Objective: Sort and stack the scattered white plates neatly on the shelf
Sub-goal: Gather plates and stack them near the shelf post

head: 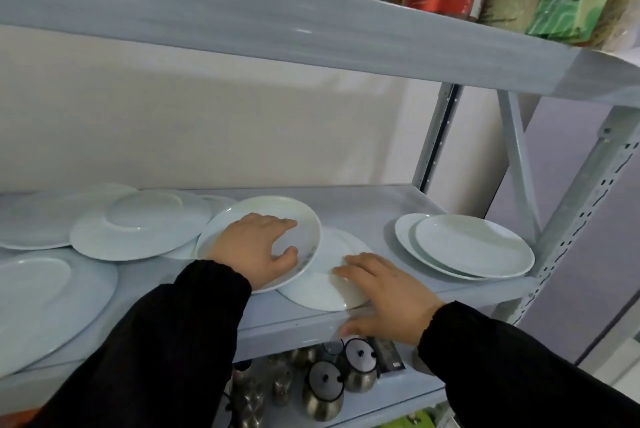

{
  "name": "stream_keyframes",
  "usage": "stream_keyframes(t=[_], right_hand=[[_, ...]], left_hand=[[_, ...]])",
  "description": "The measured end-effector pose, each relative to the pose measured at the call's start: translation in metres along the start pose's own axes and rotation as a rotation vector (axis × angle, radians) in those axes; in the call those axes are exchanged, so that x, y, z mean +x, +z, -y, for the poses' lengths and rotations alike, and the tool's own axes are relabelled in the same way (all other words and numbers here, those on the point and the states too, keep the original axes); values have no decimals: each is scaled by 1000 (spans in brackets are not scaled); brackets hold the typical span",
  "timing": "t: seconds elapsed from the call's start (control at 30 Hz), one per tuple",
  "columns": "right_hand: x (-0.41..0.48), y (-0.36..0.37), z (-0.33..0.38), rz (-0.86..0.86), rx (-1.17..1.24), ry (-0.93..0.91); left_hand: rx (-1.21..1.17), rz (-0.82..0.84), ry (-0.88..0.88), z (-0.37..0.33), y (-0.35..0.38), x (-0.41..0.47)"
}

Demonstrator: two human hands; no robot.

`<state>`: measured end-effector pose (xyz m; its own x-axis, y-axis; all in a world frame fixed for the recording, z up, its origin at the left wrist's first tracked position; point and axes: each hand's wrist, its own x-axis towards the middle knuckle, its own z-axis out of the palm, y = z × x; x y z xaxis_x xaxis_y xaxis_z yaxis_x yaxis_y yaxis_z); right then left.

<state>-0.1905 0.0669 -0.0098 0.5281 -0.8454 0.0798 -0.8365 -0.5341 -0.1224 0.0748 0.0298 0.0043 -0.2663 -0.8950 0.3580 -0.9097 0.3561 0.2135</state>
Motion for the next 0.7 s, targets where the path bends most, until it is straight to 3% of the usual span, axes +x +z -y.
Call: stream_keyframes(t=[0.17,0.3,0.37,0.47,0.6,0.7], right_hand=[[0,-4,4,-51,7,-26],[-10,-1,-3,-36,94,-11],[-14,-1,-7,-39,174,45],[-17,0,-14,-41,242,113],[-16,-3,-19,9,234,162],[-15,-6,-19,33,237,171]], left_hand=[[-38,-84,8,-1,-3,-2],[-73,-309,290,-41,-11,-20],[-123,-196,374,-80,-4,-39],[-115,23,361,-112,27,-56],[111,41,317,-102,47,-51],[112,47,257,-95,44,-52]])
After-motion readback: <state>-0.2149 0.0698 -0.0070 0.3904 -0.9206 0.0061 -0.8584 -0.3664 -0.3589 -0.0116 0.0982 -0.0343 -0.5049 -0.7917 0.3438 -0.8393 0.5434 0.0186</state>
